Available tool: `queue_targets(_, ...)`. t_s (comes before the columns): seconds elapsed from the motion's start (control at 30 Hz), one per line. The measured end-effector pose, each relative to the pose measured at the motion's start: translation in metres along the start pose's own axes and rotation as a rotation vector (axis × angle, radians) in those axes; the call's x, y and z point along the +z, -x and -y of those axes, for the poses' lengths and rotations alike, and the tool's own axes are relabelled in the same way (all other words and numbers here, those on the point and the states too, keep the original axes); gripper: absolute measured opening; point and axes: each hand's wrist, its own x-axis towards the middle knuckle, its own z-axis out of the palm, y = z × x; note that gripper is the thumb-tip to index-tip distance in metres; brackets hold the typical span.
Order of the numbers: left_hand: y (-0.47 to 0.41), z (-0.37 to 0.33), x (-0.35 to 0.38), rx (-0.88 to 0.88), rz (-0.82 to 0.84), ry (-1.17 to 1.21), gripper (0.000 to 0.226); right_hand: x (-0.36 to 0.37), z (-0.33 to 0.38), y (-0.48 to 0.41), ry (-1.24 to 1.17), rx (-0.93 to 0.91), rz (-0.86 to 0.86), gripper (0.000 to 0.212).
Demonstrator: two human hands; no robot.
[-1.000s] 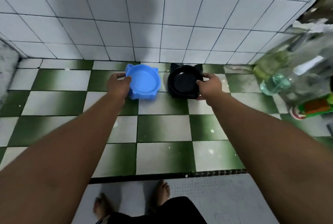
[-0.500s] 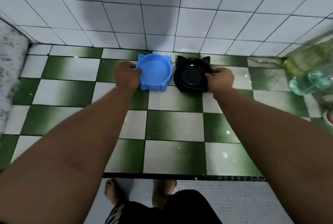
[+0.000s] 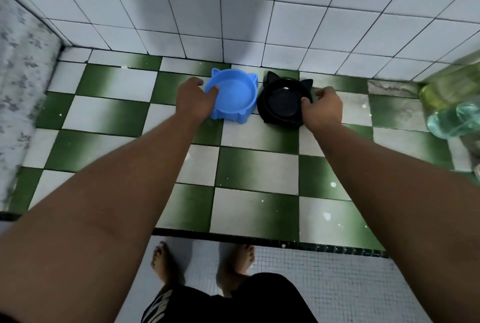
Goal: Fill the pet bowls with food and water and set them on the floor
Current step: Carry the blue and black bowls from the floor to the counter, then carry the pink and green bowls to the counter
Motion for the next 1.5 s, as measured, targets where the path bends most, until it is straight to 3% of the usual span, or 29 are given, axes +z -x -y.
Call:
queue_targets(0.17, 0.025, 0.0, -0.025, 0.143, 0.01, -0.052, 0.063, -0.001, 0.03, 0.031, 0.041, -0.295, -0.006, 0.041)
queue_targets(0.33, 0.059, 0.013, -0.074, 0.297, -0.011, -0.127, 0.06, 0.012, 0.068, 0.087, 0.029, -0.555, 0.108, 0.043)
queue_targets(0.5, 0.109, 0.061, -0.152, 0.327, -0.098, -0.118, 0.058, 0.039, 0.118, 0.169, 0.055, -0.76, 0.216, 0.048)
queue_targets(0.7, 0.188, 0.176, -0.27, 0.209, -0.213, -0.08, 0.059, 0.097, 0.179, 0.303, 0.031, -0.917, 0.279, 0.047)
queue_targets(1.13, 0.382, 0.432, -0.484, -0.19, -0.567, -0.07, 0.061, 0.258, 0.294, 0.618, 0.008, -1.293, 0.709, 0.052)
queue_targets(1.43, 0.433, 0.614, -0.581, -0.508, -0.773, 0.001, 0.078, 0.418, 0.375, 0.77, 0.06, -1.471, 0.921, 0.057)
queue_targets(1.5, 0.431, 0.653, -0.601, -0.59, -0.784, 0.013, 0.073, 0.46, 0.4, 0.798, 0.067, -1.478, 0.973, 0.056)
